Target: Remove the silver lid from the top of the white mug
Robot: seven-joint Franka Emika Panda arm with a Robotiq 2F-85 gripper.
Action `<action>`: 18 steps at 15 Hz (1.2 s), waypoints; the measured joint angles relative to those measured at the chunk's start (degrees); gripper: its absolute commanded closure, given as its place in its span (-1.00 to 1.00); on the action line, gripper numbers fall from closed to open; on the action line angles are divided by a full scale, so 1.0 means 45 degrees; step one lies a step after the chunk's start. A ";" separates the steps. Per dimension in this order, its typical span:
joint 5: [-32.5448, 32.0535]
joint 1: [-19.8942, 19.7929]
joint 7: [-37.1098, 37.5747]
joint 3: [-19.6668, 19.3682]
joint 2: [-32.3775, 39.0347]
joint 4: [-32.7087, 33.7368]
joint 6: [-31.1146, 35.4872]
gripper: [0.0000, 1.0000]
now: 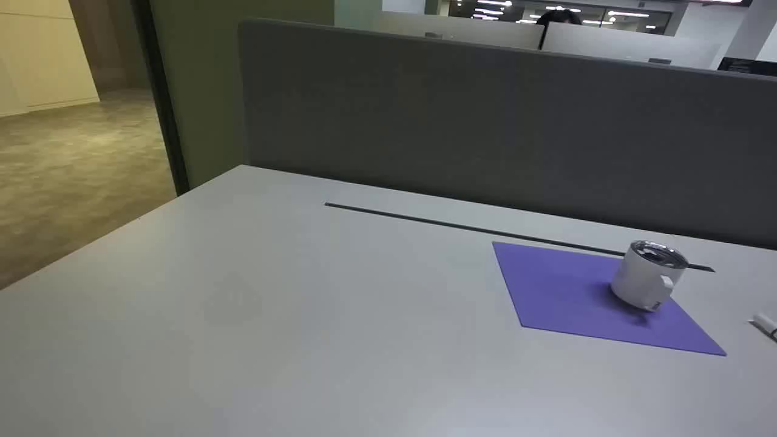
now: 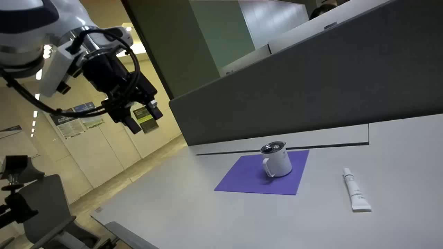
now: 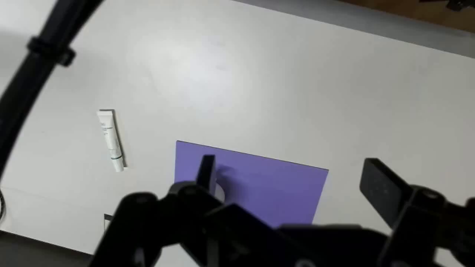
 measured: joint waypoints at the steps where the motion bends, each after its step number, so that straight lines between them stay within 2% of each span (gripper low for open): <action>1: 0.0000 0.0000 -0.0008 0.0000 0.0015 -0.0026 -0.0077 -1.00; 10: -0.0105 -0.0004 -0.0031 -0.0005 0.0315 -0.0002 -0.0045 -1.00; 12: -0.0292 -0.0071 -0.0388 -0.0266 0.1045 0.0445 0.0546 -1.00; 14: -0.0343 -0.0106 -0.1404 -0.0922 0.2401 0.1093 0.1646 -1.00; 15: -0.0326 -0.0061 -0.2093 -0.1314 0.3179 0.1430 0.2373 -0.50; 16: -0.0249 0.0023 -0.2744 -0.1665 0.3939 0.1774 0.3001 -0.48; 18: 0.0383 0.0345 -0.4074 -0.2283 0.5546 0.2604 0.3899 -0.19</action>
